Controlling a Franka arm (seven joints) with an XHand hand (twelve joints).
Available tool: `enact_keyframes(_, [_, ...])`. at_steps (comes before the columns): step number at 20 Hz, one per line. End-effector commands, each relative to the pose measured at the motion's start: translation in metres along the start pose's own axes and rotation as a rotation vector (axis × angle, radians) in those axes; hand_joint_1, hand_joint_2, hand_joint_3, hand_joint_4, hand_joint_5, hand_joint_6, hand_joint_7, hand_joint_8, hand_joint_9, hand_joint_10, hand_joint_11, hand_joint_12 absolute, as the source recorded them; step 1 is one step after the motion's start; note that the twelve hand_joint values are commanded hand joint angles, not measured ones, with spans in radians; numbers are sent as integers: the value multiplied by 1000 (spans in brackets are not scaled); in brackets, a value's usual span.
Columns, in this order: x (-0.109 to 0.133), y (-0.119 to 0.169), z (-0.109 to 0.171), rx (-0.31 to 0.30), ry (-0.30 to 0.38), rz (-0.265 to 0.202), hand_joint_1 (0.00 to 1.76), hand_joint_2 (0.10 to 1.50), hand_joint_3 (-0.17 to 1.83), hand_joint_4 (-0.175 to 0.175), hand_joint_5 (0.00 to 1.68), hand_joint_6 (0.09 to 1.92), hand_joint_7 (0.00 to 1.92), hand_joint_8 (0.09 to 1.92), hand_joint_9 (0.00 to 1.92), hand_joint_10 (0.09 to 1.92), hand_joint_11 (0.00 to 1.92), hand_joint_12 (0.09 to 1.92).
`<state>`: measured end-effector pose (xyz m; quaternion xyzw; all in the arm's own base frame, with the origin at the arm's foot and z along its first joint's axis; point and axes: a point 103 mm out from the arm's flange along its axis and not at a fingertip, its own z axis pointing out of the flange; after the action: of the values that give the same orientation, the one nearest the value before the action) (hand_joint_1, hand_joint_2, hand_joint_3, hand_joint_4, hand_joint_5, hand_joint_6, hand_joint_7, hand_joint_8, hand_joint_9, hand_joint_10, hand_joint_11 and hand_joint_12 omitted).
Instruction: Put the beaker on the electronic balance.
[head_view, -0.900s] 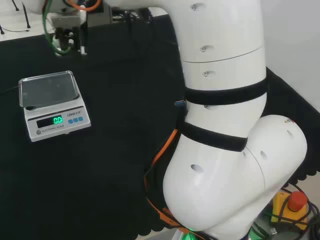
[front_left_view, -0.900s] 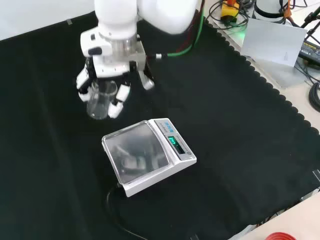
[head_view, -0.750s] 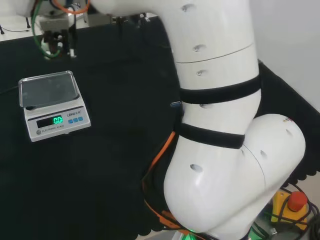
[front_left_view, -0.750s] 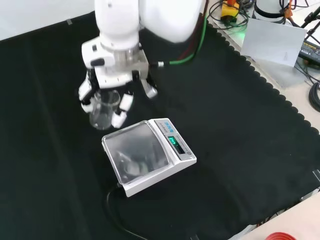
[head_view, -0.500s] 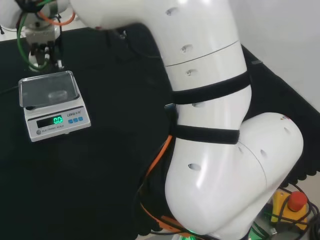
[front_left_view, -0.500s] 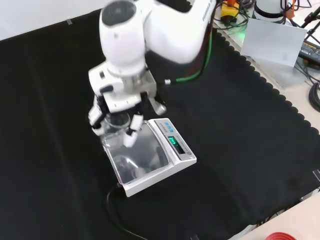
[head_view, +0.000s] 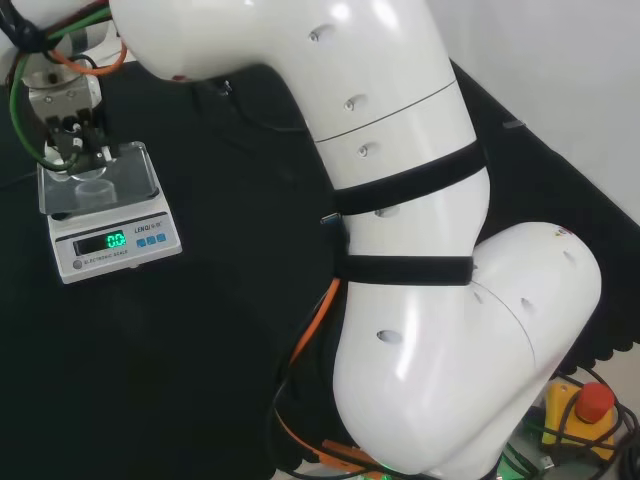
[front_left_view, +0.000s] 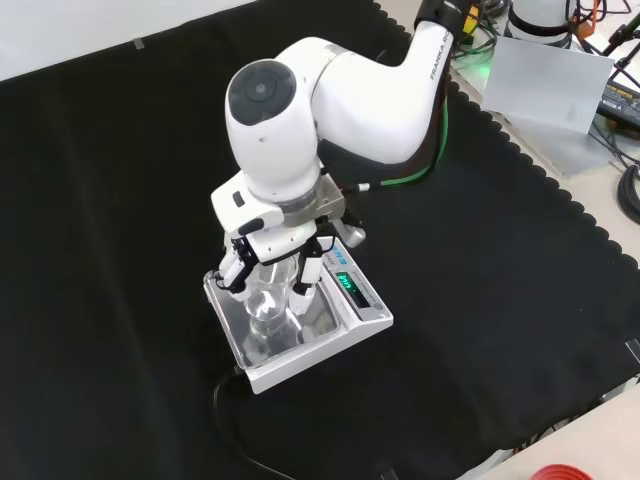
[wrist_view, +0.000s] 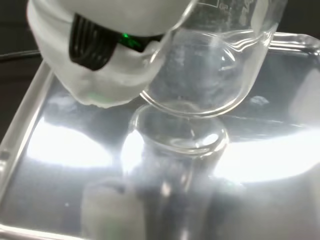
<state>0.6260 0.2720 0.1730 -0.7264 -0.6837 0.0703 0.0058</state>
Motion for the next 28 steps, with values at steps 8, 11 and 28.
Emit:
enact_keyframes(8, [-4, -5, 8, 42, -22, 5, 1264, 951, -117, -31, 1105, 731, 1059, 924, 1283, 522, 1227, 873])
enact_keyframes(11, [-2, -5, 10, 46, -10, 4, 1291, 933, -169, 31, 998, 894, 1058, 924, 1283, 515, 1211, 892])
enact_keyframes(28, [-7, -8, 26, 69, -7, 8, 1278, 930, -175, 44, 976, 912, 1042, 913, 1263, 500, 1155, 928])
